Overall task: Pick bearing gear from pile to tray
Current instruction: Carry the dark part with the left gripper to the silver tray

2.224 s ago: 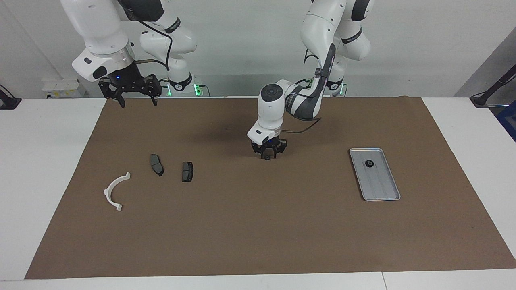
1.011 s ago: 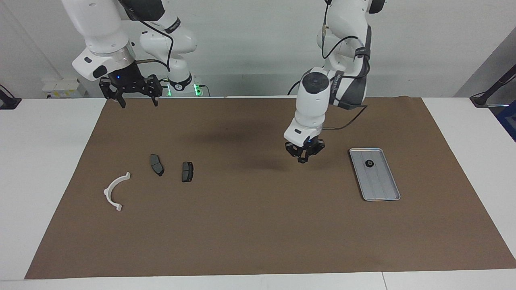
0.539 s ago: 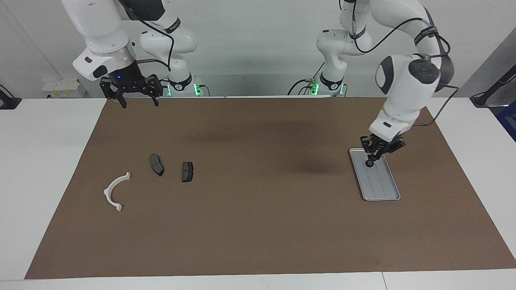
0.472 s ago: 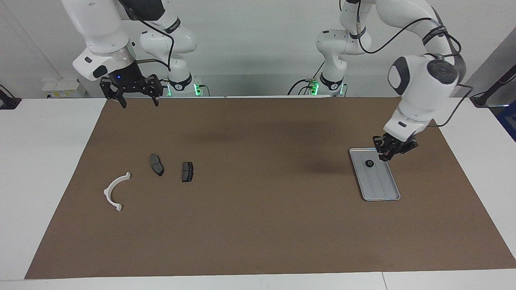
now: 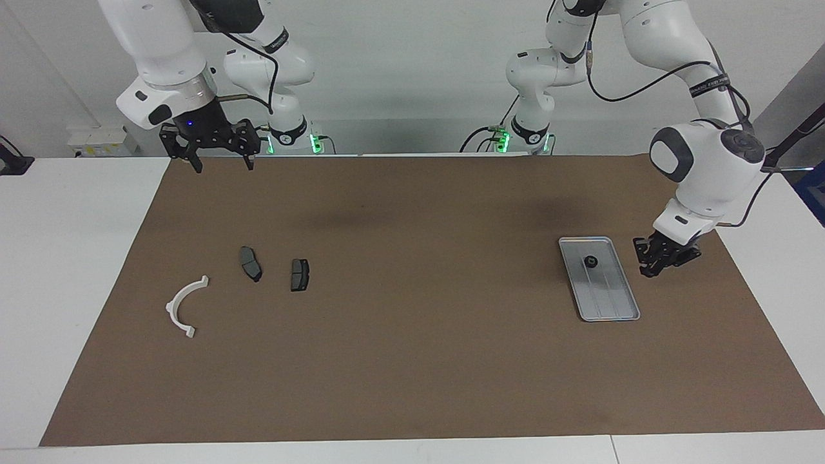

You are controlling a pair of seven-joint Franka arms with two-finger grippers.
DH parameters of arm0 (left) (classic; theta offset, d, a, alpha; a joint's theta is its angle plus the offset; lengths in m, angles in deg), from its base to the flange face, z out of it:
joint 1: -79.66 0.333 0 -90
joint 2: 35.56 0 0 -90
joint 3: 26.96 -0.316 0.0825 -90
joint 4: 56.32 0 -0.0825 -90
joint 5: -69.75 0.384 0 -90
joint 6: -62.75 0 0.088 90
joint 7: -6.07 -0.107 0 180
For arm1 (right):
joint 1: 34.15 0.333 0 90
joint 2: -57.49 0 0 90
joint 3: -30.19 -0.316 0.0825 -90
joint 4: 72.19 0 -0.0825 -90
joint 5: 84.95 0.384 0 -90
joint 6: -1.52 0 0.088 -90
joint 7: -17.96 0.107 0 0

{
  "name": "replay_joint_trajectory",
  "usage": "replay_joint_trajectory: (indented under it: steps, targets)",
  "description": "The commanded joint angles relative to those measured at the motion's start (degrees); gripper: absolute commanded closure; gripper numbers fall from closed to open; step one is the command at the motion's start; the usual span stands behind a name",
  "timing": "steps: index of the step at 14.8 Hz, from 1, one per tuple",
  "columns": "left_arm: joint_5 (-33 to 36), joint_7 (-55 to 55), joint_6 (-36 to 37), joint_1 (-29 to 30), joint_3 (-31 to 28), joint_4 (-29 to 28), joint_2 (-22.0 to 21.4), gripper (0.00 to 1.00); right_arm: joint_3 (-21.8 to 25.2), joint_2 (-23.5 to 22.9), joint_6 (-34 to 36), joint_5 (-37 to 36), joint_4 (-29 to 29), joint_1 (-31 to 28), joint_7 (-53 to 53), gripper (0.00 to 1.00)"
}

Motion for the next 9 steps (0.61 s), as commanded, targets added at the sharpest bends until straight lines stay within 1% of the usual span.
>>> replay_joint_trajectory:
  steps: [1,4,7,9]
  targets:
    - [-0.8,3.1,-4.4,-2.6,-0.3,-2.2,0.7,0.96,-0.3,0.9,-1.0,0.8,-0.6,-0.6,1.0,0.0]
    - [-0.8,3.2,-5.7,-2.8,-0.3,-2.6,1.8,0.96,-0.3,0.9,-1.0,0.8,-0.6,-0.9,0.6,0.0]
    - [-0.8,4.5,-9.9,-4.0,-0.3,-4.2,3.1,0.96,-0.3,0.9,-1.0,0.8,-0.6,-0.9,0.8,0.0]
    - [-0.8,4.6,-10.3,-4.1,-0.3,-4.6,3.5,0.96,-0.3,1.0,-1.0,0.8,-0.6,-0.8,0.9,0.0]
